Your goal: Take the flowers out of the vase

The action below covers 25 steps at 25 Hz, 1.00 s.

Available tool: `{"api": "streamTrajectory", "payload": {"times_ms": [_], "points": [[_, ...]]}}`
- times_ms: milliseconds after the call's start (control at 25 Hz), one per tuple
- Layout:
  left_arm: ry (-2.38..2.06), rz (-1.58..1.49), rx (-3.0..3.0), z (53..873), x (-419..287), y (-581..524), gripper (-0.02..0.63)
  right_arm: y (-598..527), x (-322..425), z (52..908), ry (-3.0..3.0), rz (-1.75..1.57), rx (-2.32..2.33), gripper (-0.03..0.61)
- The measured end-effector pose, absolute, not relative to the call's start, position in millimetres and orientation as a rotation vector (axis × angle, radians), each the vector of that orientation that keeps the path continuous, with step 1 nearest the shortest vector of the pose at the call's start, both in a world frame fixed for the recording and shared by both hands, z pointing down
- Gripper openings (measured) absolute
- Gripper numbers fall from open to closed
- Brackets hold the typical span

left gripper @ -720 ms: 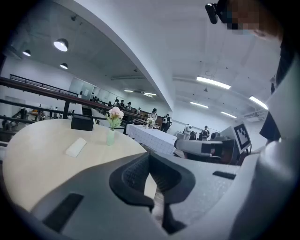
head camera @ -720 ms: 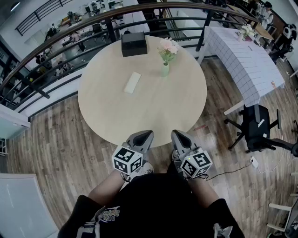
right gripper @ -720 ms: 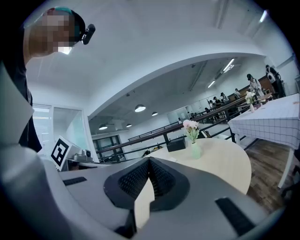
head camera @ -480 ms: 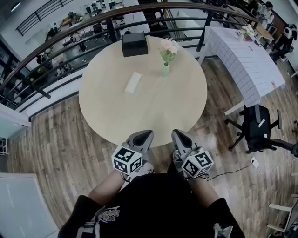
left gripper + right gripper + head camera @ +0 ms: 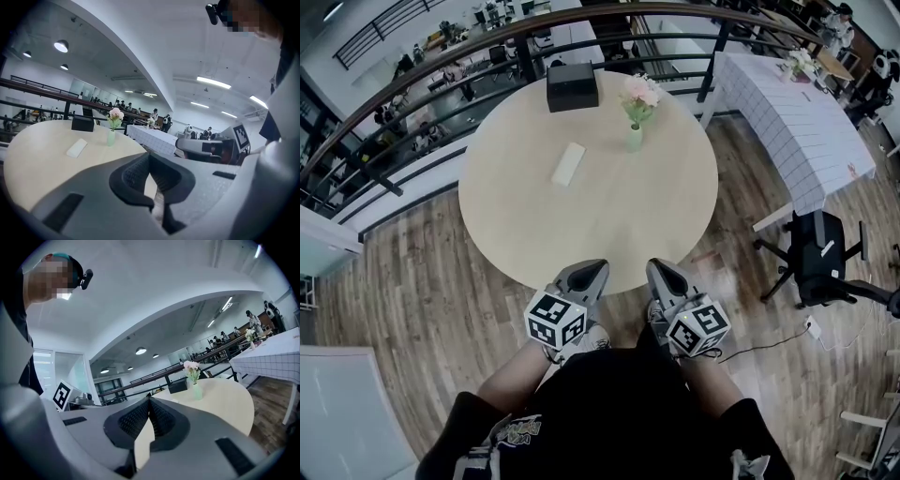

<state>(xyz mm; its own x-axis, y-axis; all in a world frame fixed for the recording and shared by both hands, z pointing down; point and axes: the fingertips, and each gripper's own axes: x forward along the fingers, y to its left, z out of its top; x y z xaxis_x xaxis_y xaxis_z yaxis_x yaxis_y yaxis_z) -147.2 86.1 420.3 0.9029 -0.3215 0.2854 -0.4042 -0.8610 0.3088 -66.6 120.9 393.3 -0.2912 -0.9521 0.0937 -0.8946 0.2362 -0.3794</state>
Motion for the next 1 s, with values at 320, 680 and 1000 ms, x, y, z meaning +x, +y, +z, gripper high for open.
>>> {"api": "streamTrajectory", "payload": {"times_ms": [320, 680, 1000], "points": [[-0.523, 0.316, 2.708, 417, -144, 86, 0.008, 121, -64, 390, 2.324, -0.542, -1.776, 0.021], [-0.516, 0.321, 2.725, 416, -145, 75, 0.008, 113, -62, 392, 2.291, -0.546, -1.792, 0.021], [-0.592, 0.315, 2.711, 421, -124, 48, 0.008, 83, -36, 400, 2.332, -0.556, -1.743, 0.021]]}}
